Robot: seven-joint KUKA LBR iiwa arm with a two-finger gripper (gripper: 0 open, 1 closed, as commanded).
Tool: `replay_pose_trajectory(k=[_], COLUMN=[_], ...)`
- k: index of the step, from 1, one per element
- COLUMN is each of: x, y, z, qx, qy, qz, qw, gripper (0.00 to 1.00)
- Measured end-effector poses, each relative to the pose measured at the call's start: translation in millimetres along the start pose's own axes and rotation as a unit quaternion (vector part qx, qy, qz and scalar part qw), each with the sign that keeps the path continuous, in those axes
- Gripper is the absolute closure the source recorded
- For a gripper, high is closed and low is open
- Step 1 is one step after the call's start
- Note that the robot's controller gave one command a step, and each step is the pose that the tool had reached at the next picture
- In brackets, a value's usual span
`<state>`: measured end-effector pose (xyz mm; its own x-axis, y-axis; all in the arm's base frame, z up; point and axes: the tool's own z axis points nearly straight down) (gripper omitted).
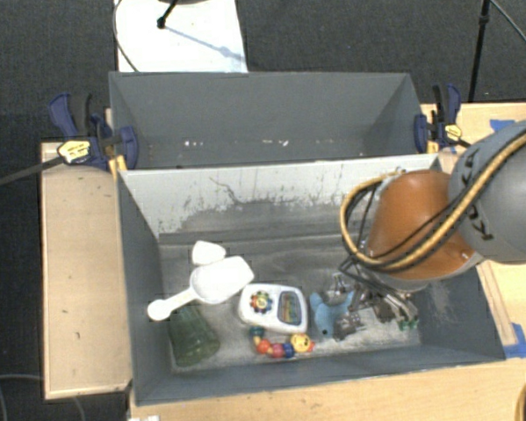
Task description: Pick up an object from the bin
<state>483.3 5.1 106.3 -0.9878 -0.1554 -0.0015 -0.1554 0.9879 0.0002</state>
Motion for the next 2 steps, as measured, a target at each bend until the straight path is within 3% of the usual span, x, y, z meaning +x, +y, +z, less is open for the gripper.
replay_pose_trajectory(k=[2], x=[1.1], y=[0], z=[-30], qx=[0.0], qy=[0.002], qz=[0.0], qw=[1.0], gripper=[1.0])
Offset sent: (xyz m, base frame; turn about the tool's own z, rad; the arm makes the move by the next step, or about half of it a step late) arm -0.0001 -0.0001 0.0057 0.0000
